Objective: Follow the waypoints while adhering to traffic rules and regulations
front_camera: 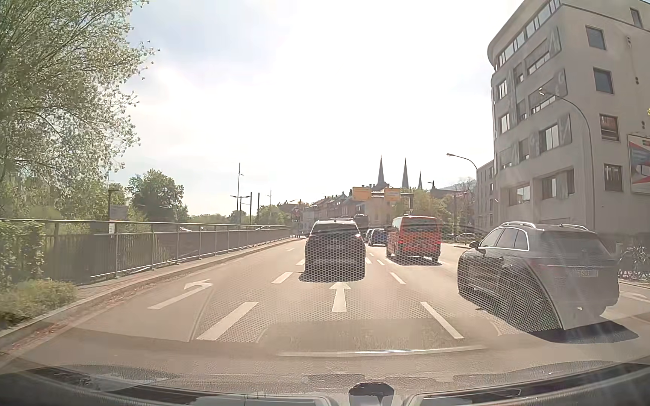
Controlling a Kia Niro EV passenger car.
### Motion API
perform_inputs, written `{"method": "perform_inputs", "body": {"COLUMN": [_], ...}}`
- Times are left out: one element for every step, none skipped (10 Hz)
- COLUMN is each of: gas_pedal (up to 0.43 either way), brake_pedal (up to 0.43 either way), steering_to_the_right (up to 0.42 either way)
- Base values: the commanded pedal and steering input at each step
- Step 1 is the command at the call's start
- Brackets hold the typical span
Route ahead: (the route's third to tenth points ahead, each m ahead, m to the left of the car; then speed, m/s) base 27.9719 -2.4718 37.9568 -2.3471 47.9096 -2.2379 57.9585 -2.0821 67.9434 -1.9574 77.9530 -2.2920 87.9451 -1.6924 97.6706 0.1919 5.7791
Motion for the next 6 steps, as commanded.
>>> {"method": "perform_inputs", "body": {"gas_pedal": [0.240,0.240,0.240,0.240,0.228,0.220], "brake_pedal": [0.000,0.000,0.000,0.000,0.000,0.000], "steering_to_the_right": [0.011,0.011,0.011,0.011,0.011,0.011]}}
